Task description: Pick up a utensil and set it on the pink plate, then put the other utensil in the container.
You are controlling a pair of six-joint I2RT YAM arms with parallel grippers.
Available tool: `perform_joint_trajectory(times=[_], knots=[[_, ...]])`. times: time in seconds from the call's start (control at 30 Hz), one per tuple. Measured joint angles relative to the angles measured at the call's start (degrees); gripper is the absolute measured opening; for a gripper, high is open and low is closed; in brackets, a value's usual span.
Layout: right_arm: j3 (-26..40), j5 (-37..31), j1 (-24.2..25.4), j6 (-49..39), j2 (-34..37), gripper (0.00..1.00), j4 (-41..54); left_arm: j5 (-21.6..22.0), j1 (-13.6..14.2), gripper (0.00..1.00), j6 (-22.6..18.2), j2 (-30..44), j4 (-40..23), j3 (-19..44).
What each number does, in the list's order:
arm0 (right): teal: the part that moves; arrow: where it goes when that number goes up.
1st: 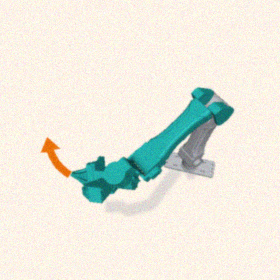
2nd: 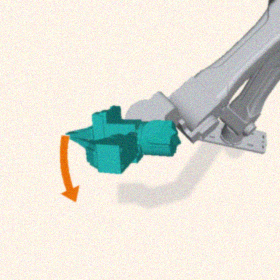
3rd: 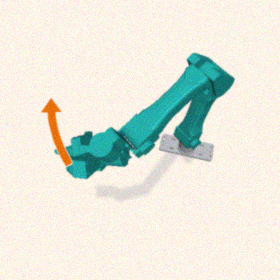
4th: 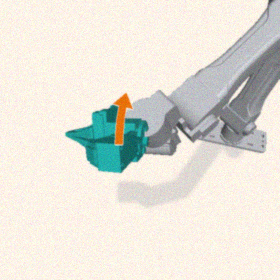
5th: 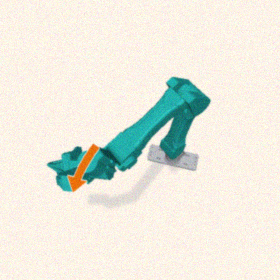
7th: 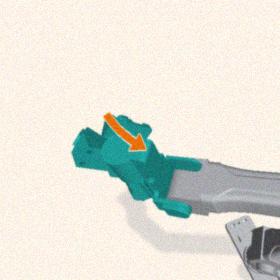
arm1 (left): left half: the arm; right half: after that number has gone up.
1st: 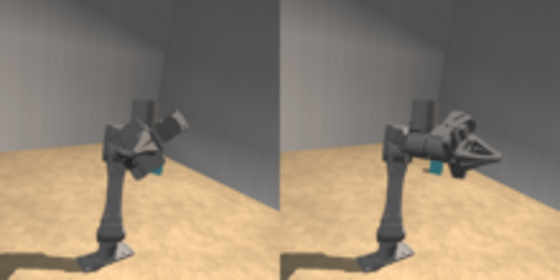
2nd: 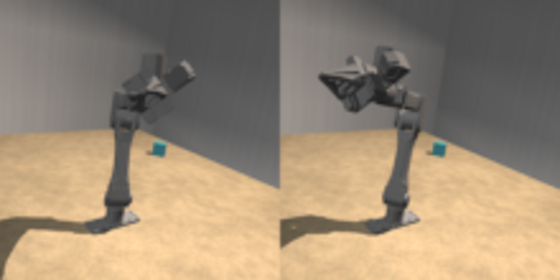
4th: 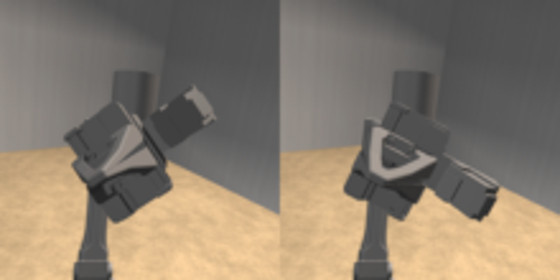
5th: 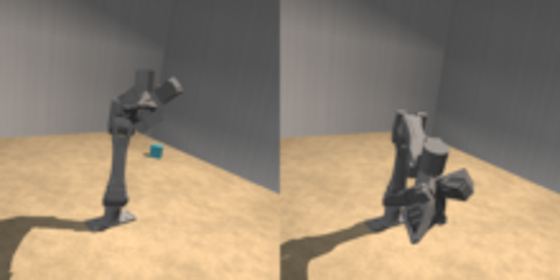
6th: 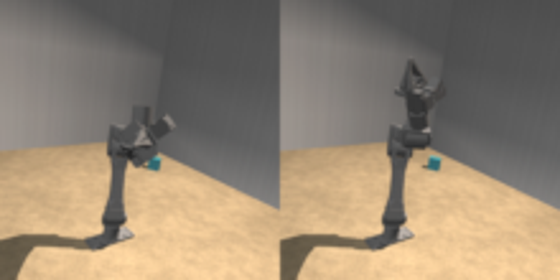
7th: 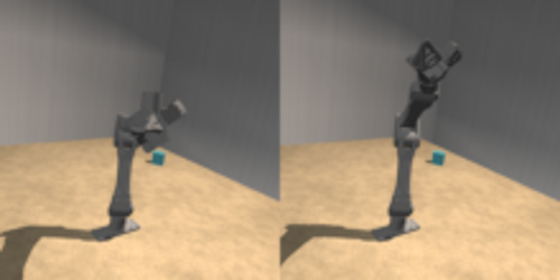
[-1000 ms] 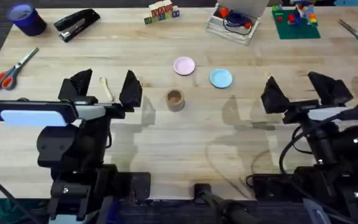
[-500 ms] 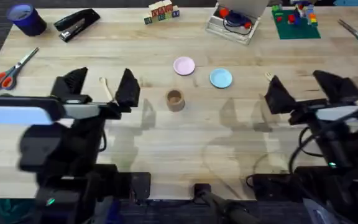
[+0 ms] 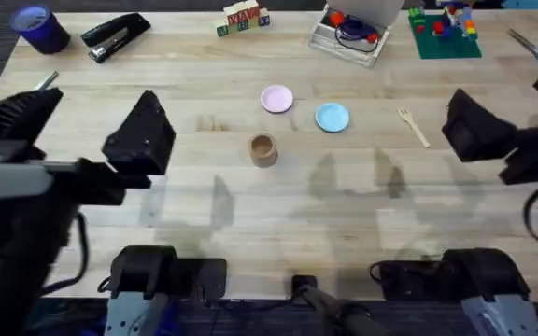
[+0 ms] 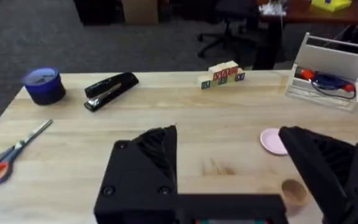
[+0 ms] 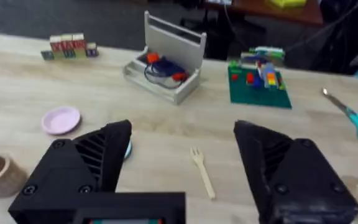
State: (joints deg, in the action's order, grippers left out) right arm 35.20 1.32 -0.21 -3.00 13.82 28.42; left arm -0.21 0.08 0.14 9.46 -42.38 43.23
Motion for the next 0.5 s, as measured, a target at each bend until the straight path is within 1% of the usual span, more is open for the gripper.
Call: perform_joint_trajectory(times=[0.2,0.37,0.5], knots=[[10.89,0.00,0.00,0.00,10.31,0.995,10.10,0.01,0.00,0.993,-0.11,12.18,-12.87,13.41],[20.47,0.00,0.00,-0.01,19.09,0.995,15.27,0.02,0.00,0.993,-0.15,22.69,-20.56,23.82],[26.91,0.00,0.00,-0.01,24.84,0.994,19.11,0.00,0.00,0.993,-0.17,30.85,-26.63,32.13]])
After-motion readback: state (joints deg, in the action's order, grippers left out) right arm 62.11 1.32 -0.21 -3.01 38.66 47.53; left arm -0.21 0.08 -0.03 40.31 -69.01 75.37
